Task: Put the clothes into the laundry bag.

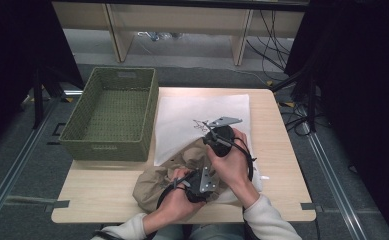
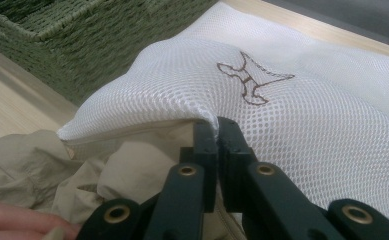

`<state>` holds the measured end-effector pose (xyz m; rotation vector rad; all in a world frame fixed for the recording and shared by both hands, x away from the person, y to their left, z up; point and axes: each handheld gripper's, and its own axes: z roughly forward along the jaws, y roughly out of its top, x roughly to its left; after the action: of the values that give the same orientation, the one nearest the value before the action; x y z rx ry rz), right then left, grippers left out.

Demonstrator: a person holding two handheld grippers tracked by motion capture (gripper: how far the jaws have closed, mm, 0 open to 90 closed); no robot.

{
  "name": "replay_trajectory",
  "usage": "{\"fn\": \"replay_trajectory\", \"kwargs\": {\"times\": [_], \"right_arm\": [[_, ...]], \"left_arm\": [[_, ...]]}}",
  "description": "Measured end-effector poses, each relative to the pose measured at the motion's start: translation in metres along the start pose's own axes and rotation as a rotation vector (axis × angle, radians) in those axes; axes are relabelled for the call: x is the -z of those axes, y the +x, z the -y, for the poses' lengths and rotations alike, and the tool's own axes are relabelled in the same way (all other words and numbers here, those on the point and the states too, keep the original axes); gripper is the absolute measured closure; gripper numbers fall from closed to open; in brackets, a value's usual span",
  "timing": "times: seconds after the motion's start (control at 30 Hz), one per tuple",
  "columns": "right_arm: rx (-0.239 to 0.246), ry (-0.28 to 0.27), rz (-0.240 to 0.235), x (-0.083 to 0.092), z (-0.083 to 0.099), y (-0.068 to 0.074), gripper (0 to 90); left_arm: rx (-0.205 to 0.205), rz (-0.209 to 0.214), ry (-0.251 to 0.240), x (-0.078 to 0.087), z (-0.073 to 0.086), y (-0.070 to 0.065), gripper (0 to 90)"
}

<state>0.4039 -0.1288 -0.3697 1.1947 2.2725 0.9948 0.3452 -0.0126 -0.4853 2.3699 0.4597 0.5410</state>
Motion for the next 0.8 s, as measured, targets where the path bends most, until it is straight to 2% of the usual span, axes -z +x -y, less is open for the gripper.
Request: {"fn": "replay_trajectory", "kwargs": {"times": [0.13, 0.2, 0.37, 0.4, 0.5, 0.53, 0.57, 0.6, 0.67, 0.7, 0.77, 0.8], "right_arm": [[-0.002, 0.007, 0.0, 0.001, 0.0, 0.001, 88.5], [-0.012, 0.007, 0.003, 0.0, 0.0, 0.002, 88.5], [0.0, 0.002, 0.007, 0.0, 0.0, 0.002, 88.5], [-0.02, 0.009, -0.001, 0.001, 0.0, 0.004, 88.5], [-0.002, -0.011, -0.003, 0.004, -0.002, 0.005, 88.5], [-0.003, -0.012, -0.008, 0.006, -0.002, 0.007, 88.5], [0.036, -0.036, -0.012, 0.006, -0.003, 0.005, 88.5], [0.004, -0.026, -0.016, 0.01, -0.004, 0.009, 88.5], [0.043, -0.057, -0.012, 0.012, -0.006, 0.009, 88.5], [0.045, -0.059, -0.019, 0.013, -0.006, 0.01, 88.5], [0.042, -0.061, -0.019, 0.013, -0.006, 0.01, 88.5], [0.0, -0.052, -0.018, 0.014, -0.005, 0.011, 88.5]], "left_arm": [[0.01, -0.001, 0.012, -0.003, 0.0, 0.003, 63.3], [0.014, 0.03, 0.012, -0.004, 0.0, 0.004, 68.3], [0.065, 0.037, -0.006, -0.002, -0.001, 0.011, 80.7], [0.077, 0.04, -0.013, -0.001, -0.001, 0.013, 81.9], [0.108, 0.043, -0.05, 0.005, -0.004, 0.019, 83.2], [0.118, 0.023, -0.066, 0.007, -0.005, 0.021, 83.4], [0.132, 0.021, -0.083, 0.01, -0.007, 0.023, 83.5], [0.152, 0.011, -0.108, 0.011, -0.009, 0.025, 83.6], [0.167, -0.011, -0.128, 0.016, -0.013, 0.03, 83.7], [0.186, -0.001, -0.141, 0.016, -0.014, 0.032, 83.6], [0.204, -0.031, -0.148, 0.017, -0.015, 0.038, 83.6], [0.214, -0.04, -0.147, 0.017, -0.015, 0.04, 83.5]]}}
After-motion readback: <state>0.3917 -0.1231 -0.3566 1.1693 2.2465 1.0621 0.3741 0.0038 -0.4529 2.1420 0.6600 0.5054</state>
